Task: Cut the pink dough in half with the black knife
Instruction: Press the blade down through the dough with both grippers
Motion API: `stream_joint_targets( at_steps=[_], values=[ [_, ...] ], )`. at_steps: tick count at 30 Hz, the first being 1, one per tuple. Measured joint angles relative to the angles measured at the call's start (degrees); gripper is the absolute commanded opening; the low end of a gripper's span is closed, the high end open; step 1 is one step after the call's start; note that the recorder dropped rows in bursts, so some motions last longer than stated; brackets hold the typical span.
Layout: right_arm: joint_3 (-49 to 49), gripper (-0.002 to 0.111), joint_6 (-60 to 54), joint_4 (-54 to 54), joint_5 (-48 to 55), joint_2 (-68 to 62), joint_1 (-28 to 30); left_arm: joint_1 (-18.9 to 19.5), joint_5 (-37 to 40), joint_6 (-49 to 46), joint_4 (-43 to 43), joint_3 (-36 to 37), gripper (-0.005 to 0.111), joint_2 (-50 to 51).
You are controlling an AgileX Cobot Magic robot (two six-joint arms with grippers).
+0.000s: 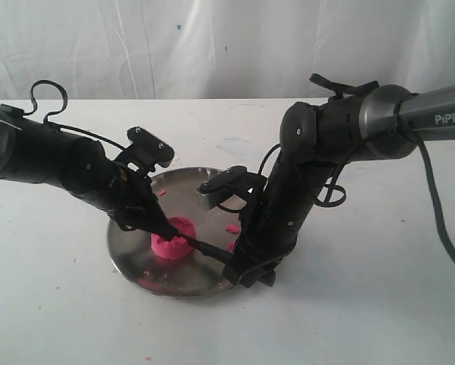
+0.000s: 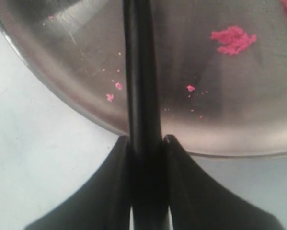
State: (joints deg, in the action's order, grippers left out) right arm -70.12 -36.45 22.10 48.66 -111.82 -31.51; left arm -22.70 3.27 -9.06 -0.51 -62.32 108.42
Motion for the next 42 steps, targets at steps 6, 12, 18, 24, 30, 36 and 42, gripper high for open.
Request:
stream_joint_targets(
  at_steps=[6,12,18,24,30,36,42],
  values=[
    [-0.1,0.0,-0.24,-0.14,-0.34,0.0,0.0,0.0,0.36,0.0,0.0,0.0,0.0,0.11],
    [-1.7,0.0,-0.6,-0.49,-0.43,-0.19,-0.11,0.0,0.52,0.0,0.0,0.0,0.0,0.11],
    [-2.27,0.0,-2.72,-1.7,-2.39,-0.31,-0.11,0.11,0.33,0.0,0.0,0.0,0.0,0.11],
    [-2.27,0.0,-7.5,-3.07,-4.8,-1.0,-0.11,0.11,0.19,0.0,0.0,0.0,0.0,0.11],
    [-2.41,0.0,-8.23,-4.06,-5.17,-2.38,-0.11,0.11,0.3,0.0,0.0,0.0,0.0,0.11],
    [-2.45,0.0,-8.57,-4.16,-5.17,-2.59,-0.11,0.11,0.57,0.0,0.0,-0.1,0.0,0.0],
    [-2.58,0.0,-8.35,-4.05,-6.39,-2.59,-0.11,0.11,3.77,0.0,-0.1,-0.78,0.0,-2.97]
  ],
)
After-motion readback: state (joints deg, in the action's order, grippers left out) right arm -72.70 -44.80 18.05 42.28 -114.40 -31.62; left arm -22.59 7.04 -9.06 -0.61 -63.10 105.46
